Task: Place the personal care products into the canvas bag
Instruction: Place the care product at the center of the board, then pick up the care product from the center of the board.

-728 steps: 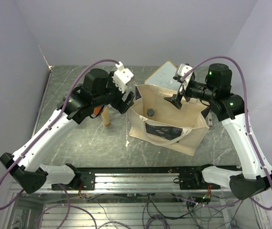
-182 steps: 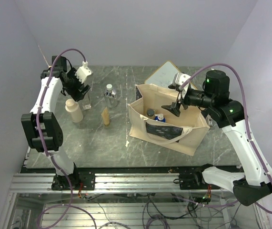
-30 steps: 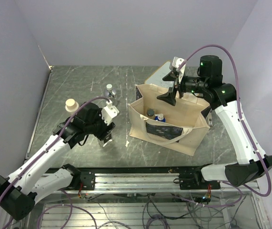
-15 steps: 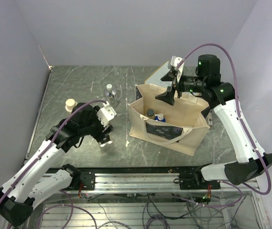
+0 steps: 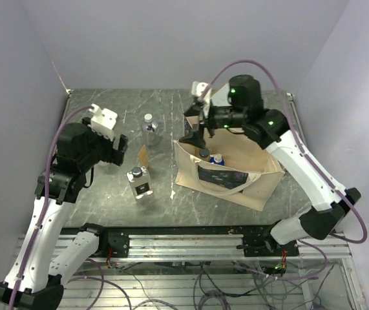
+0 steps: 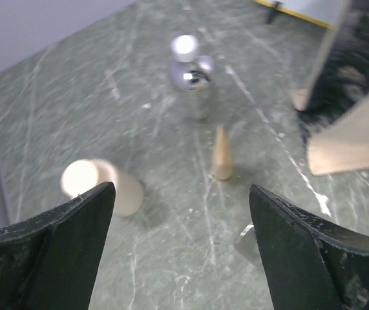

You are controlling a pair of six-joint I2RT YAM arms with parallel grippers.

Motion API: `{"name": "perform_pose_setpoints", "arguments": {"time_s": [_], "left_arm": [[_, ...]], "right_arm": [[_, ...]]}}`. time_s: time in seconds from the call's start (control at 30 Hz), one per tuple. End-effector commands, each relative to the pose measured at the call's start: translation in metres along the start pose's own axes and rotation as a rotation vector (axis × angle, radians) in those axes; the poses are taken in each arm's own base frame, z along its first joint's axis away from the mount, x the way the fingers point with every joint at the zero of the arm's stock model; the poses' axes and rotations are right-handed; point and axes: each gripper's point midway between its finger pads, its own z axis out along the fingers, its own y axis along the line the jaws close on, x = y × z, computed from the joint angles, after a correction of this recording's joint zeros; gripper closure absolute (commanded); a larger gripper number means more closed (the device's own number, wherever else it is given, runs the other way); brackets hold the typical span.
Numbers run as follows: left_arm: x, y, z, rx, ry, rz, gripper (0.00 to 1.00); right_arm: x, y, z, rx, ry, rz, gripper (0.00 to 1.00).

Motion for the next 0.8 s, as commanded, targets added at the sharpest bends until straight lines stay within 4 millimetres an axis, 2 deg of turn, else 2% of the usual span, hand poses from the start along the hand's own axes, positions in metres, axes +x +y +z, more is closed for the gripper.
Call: {"name": "perform_pose_setpoints", "arguments": {"time_s": [0.0,0.07,0.13,0.33,0.47,0.63,0.77], "left_arm": [[-0.025,0.060,-0.018,-0.282,-0.047,-0.145,0.03],[-0.029,0.083,-0.022,-0.380,-0.034,-0.198,0.02],[-0.026,0.101,-0.025,-0.445,0.003,-0.252,0.01],[-0.029,0.134,-0.031,-0.564,0.012,-0.313,0.01],[-0.034,0.147,-0.035,-0.611,-0.004,-0.321,0.00],[-0.037,0.153,-0.037,-0.626,-0.022,-0.328,0.00],[-0.041,0.155,-0.039,-0.627,-0.042,-0.328,0.00]], "right_arm": [[-0.026,0.011,0.032,0.022,0.005,-0.052,0.13],[-0.027,0.026,0.053,0.000,0.024,-0.057,0.13],[-0.018,0.039,0.075,-0.012,0.050,-0.052,0.13],[0.013,0.081,0.137,0.020,0.145,-0.034,0.10],[0.032,0.097,0.168,0.085,0.210,-0.040,0.06],[0.055,0.102,0.195,0.146,0.262,0.000,0.01],[0.068,0.103,0.213,0.186,0.283,-0.039,0.00]]}}
